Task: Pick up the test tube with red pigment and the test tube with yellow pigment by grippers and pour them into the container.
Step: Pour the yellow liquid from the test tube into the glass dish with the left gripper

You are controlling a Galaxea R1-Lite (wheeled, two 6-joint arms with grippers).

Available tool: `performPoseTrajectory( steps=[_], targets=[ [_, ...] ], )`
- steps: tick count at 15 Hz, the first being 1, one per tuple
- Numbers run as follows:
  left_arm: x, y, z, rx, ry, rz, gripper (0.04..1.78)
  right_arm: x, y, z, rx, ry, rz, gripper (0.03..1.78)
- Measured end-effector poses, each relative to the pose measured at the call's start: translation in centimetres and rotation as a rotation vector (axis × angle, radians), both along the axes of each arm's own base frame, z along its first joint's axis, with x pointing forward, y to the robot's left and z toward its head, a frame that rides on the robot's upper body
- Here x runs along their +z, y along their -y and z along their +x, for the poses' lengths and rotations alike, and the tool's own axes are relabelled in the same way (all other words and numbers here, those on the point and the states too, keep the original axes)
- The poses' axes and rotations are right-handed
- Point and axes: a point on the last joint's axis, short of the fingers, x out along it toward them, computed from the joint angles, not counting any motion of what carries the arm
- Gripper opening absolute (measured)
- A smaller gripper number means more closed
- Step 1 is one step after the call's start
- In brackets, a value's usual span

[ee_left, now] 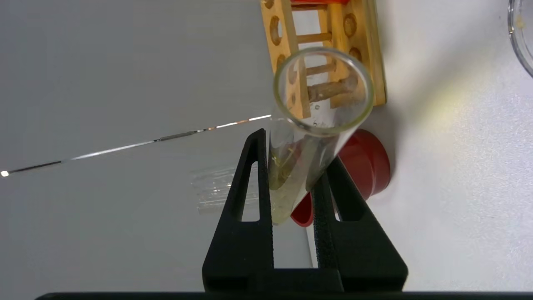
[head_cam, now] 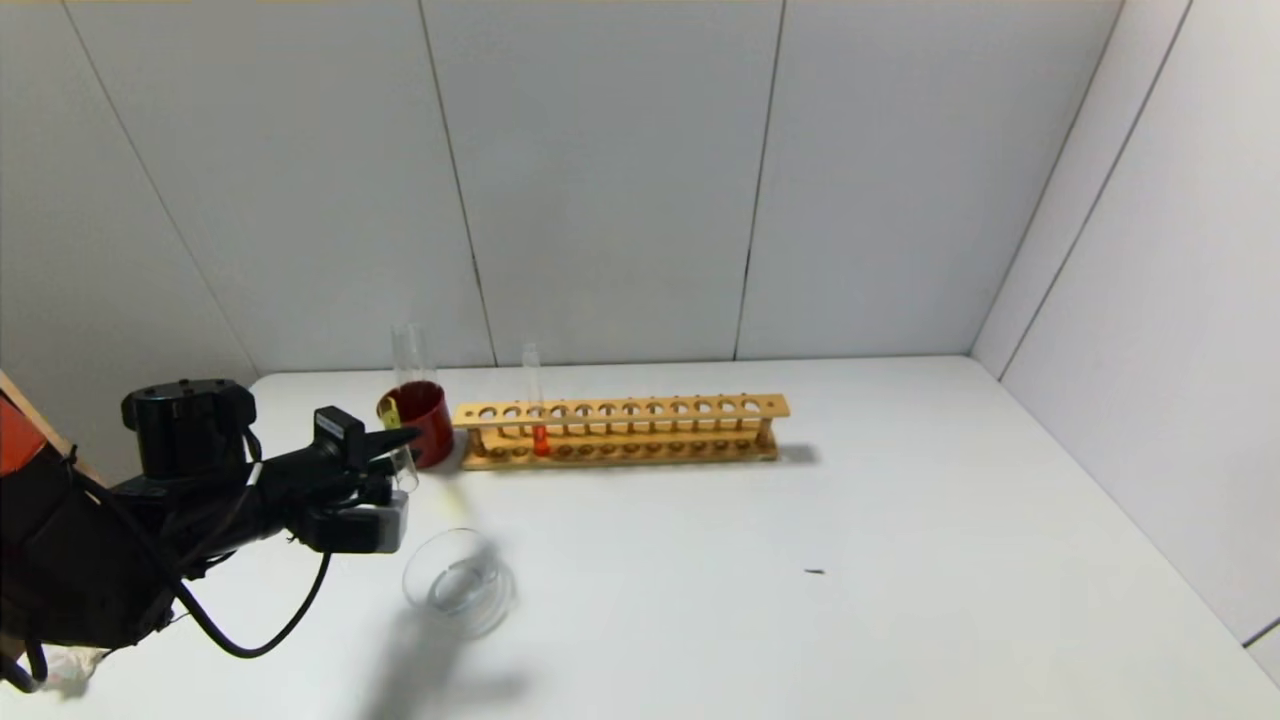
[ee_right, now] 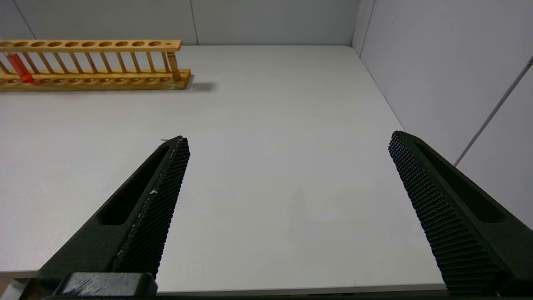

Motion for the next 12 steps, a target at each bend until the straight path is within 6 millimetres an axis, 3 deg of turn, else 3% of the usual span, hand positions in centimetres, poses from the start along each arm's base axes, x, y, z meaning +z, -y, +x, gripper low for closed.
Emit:
performPoseTrajectory(
  steps=[6,12],
  targets=[
    [-1.1,0.0,0.9,-0.035,0.031,0.092,0.32,0.0,0.0,0.0,0.0,0.0,0.0,1.75],
    [-1.3,0.2,0.6,-0.072,0.064,0.16,0.32,0.0,0.0,0.0,0.0,0.0,0.0,1.75]
  ],
)
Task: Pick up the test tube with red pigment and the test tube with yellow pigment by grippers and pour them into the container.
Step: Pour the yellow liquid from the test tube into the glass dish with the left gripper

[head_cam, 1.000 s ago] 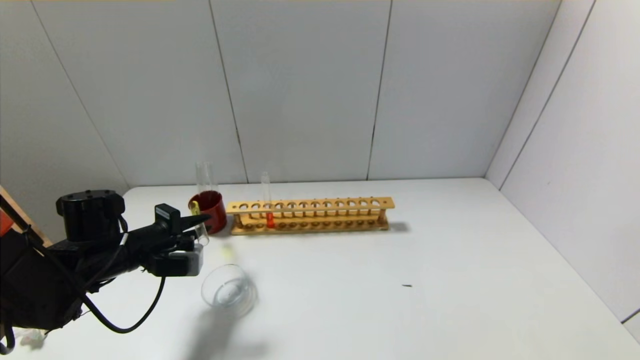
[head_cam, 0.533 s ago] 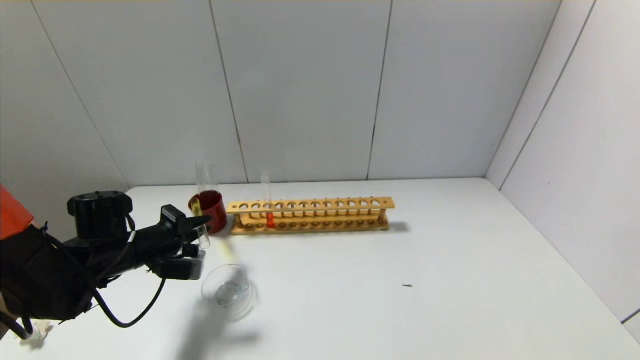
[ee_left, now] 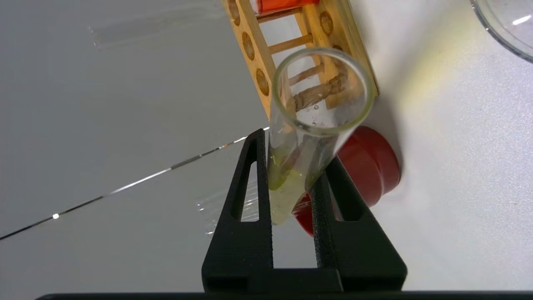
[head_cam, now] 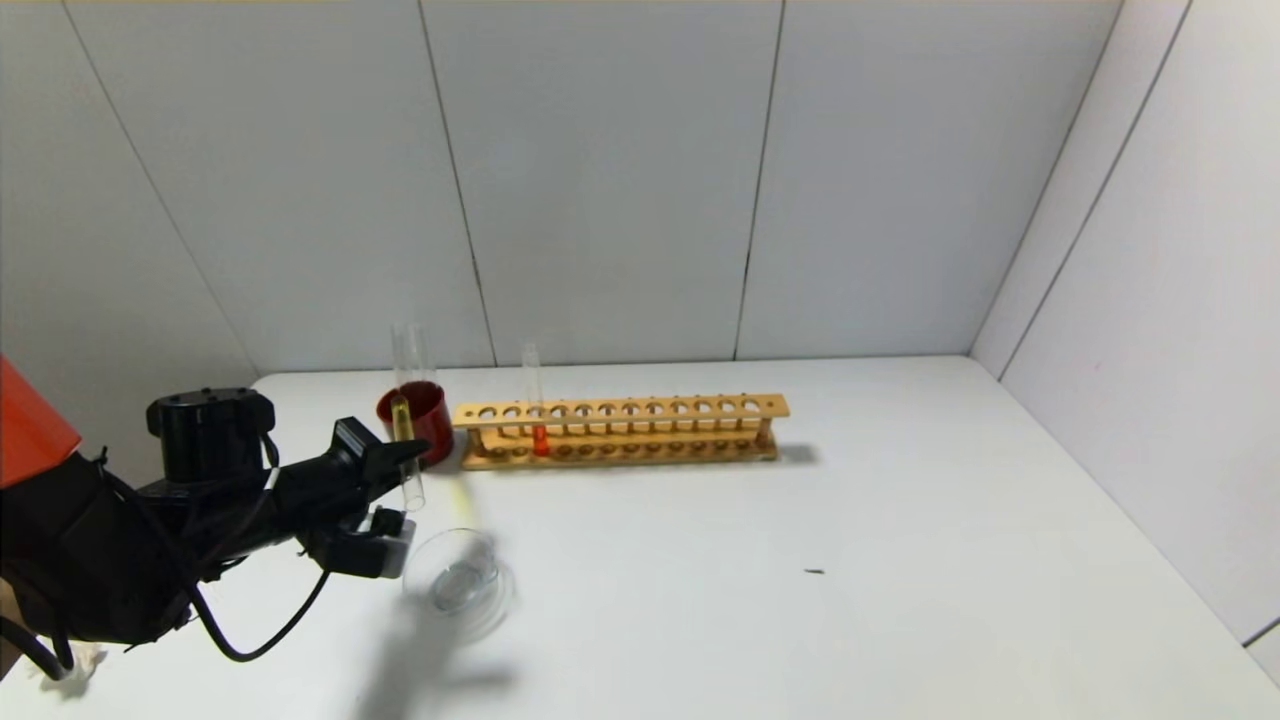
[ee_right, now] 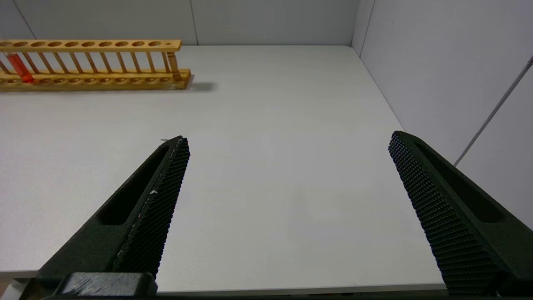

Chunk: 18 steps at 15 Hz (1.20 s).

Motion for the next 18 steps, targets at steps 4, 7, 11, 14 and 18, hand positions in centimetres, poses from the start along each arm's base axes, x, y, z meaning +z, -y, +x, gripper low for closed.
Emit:
performPoseTrajectory(
  steps=[4,7,11,14,18],
  targets=[
    [0.1,1.0,0.0,-0.043,0.026,0.031,0.32,0.0,0.0,0.0,0.0,0.0,0.0,1.75],
    [0.0,1.1,0.3,-0.05,0.042,0.051,0.32,0.0,0.0,0.0,0.0,0.0,0.0,1.75],
    [-0.2,1.2,0.9,-0.059,0.06,0.076,0.32,0.0,0.0,0.0,0.0,0.0,0.0,1.75],
    [-0.1,1.2,1.7,-0.069,0.096,0.105,0.32,0.0,0.0,0.0,0.0,0.0,0.0,1.75],
    [0.0,1.2,1.7,-0.083,0.126,0.138,0.32,0.0,0.0,0.0,0.0,0.0,0.0,1.75]
  ],
)
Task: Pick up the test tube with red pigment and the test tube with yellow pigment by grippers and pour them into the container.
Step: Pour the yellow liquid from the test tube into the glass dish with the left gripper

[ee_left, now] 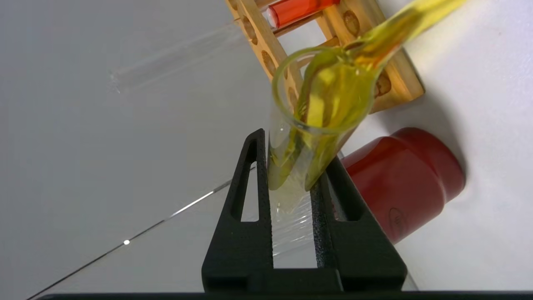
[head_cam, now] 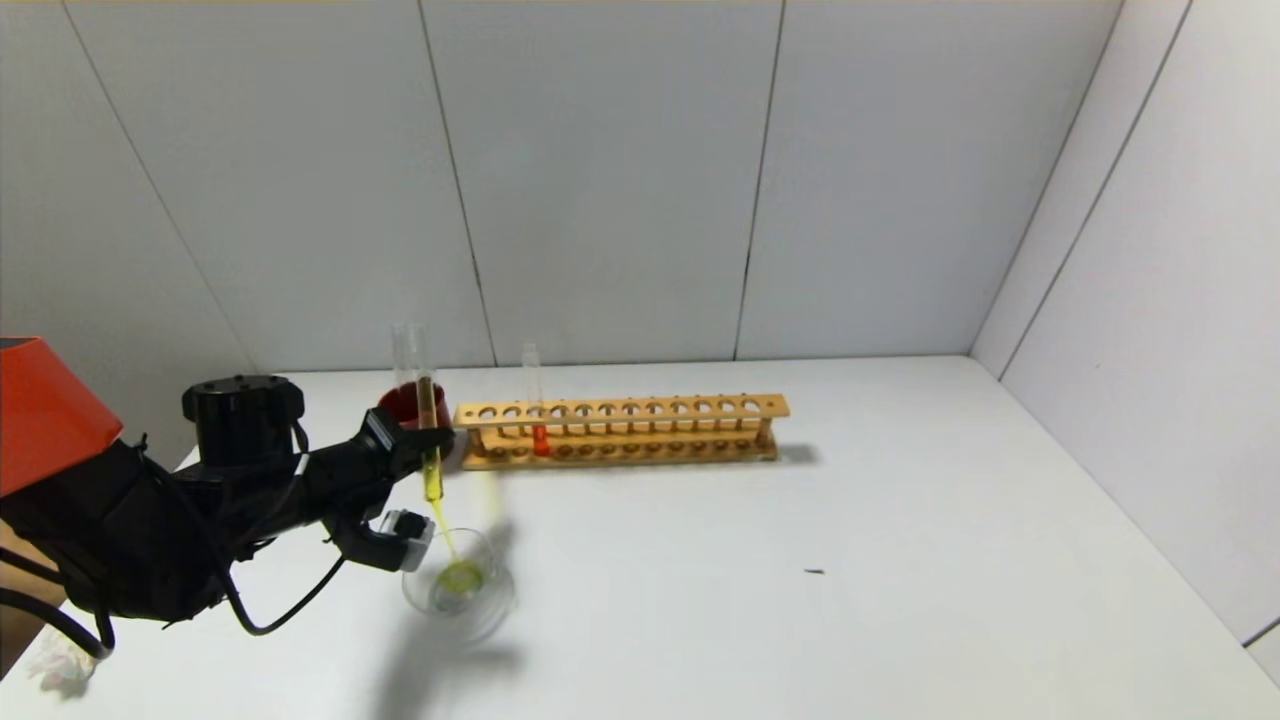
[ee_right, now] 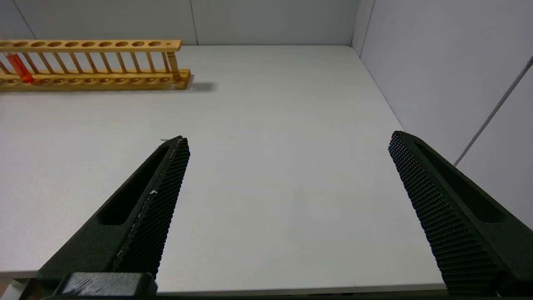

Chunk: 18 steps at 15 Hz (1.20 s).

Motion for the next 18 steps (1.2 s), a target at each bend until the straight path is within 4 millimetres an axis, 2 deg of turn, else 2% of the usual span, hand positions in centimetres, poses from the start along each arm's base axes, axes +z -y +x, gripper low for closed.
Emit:
performPoseTrajectory(
  steps=[8,11,18],
  targets=[
    [0.5,0.0,-0.2,-0.013,0.037,0.026,0.32,0.0,0.0,0.0,0.0,0.0,0.0,1.75],
    [1.3,-0.1,-0.1,-0.018,0.115,0.043,0.32,0.0,0.0,0.0,0.001,0.0,0.0,1.75],
    [1.7,0.0,-1.0,-0.028,0.145,0.044,0.32,0.0,0.0,0.0,0.0,0.0,0.0,1.75]
  ],
)
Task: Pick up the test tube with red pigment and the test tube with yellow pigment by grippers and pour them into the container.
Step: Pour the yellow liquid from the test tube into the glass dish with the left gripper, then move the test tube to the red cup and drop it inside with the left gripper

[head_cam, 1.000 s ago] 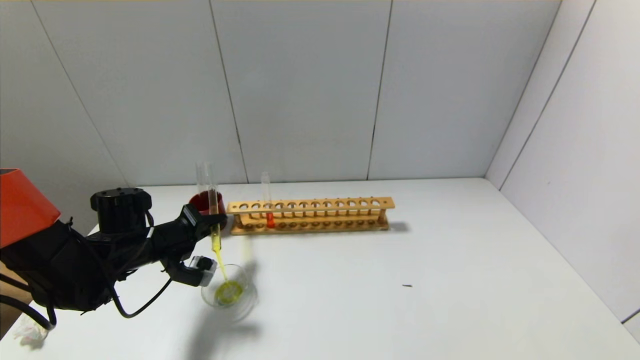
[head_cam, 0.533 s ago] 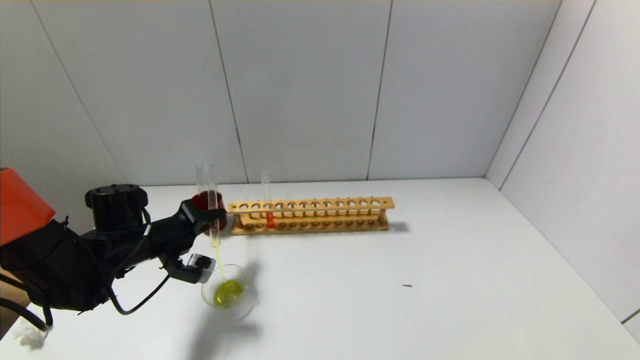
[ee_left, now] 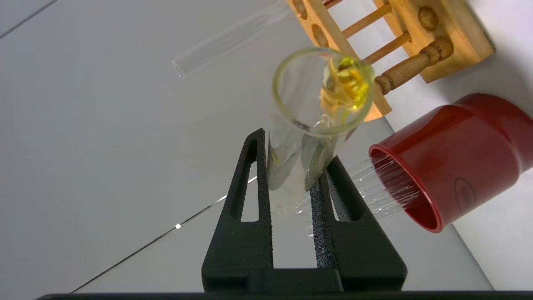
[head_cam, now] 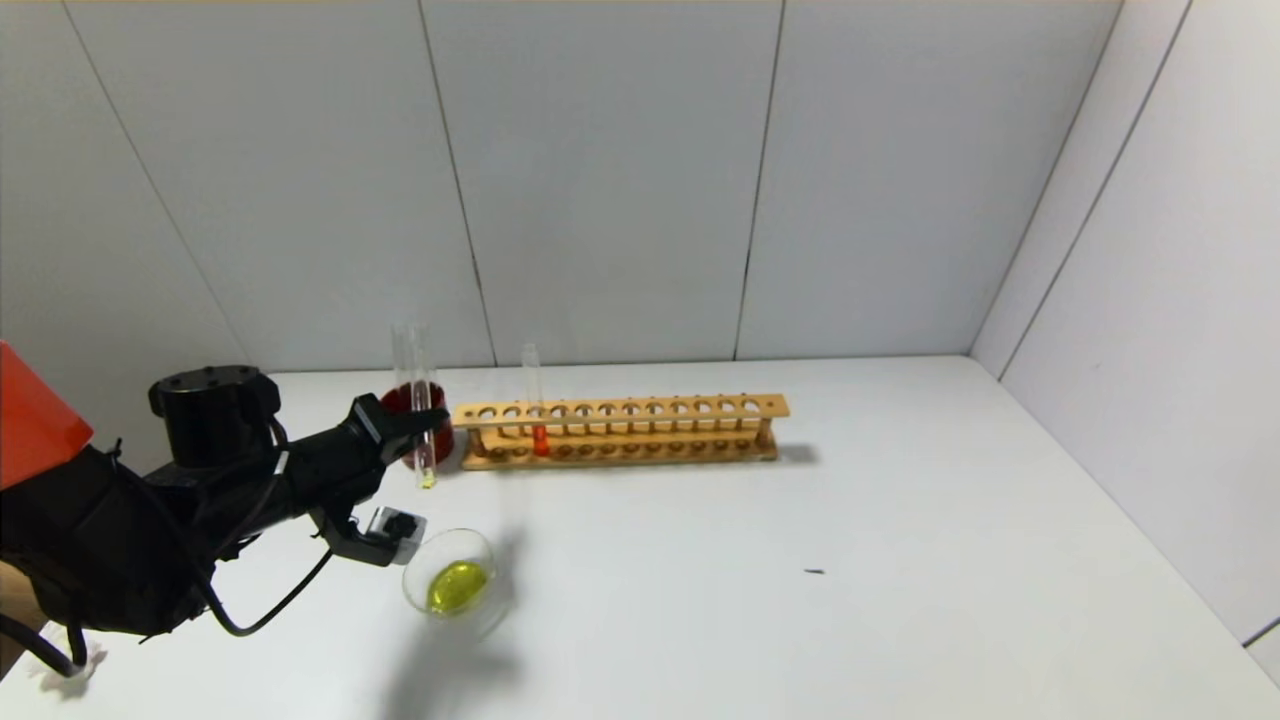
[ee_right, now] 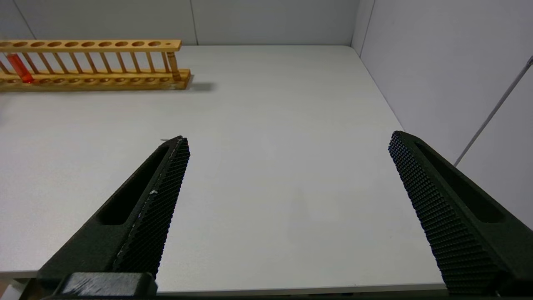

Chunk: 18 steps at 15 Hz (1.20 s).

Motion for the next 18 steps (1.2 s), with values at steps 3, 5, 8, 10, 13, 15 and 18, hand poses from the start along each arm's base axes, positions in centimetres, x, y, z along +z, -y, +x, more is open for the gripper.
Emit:
performPoseTrajectory(
  steps=[3,5,8,10,13,15,18],
  targets=[
    [0.2,0.0,-0.5,-0.005,-0.002,-0.001,0.32,0.0,0.0,0.0,0.0,0.0,0.0,1.75],
    [0.4,0.0,-0.8,-0.021,0.005,-0.001,0.32,0.0,0.0,0.0,0.001,0.0,0.0,1.75],
    [0.3,0.0,-1.1,-0.011,-0.012,-0.006,0.32,0.0,0.0,0.0,0.0,0.0,0.0,1.75],
    [0.2,-0.1,-1.7,0.033,-0.064,-0.062,0.32,0.0,0.0,0.0,0.0,0.0,0.0,1.75],
    [1.2,-0.5,-3.1,0.244,-0.139,-0.257,0.32,0.0,0.0,0.0,0.0,0.0,0.0,1.75],
    [2.2,-0.1,-3.7,0.41,-0.16,-0.456,0.32,0.0,0.0,0.0,0.0,0.0,0.0,1.75],
    [4.0,1.8,-3.6,0.589,-0.171,-0.805,0.32,0.0,0.0,0.0,0.0,0.0,0.0,1.75]
  ],
)
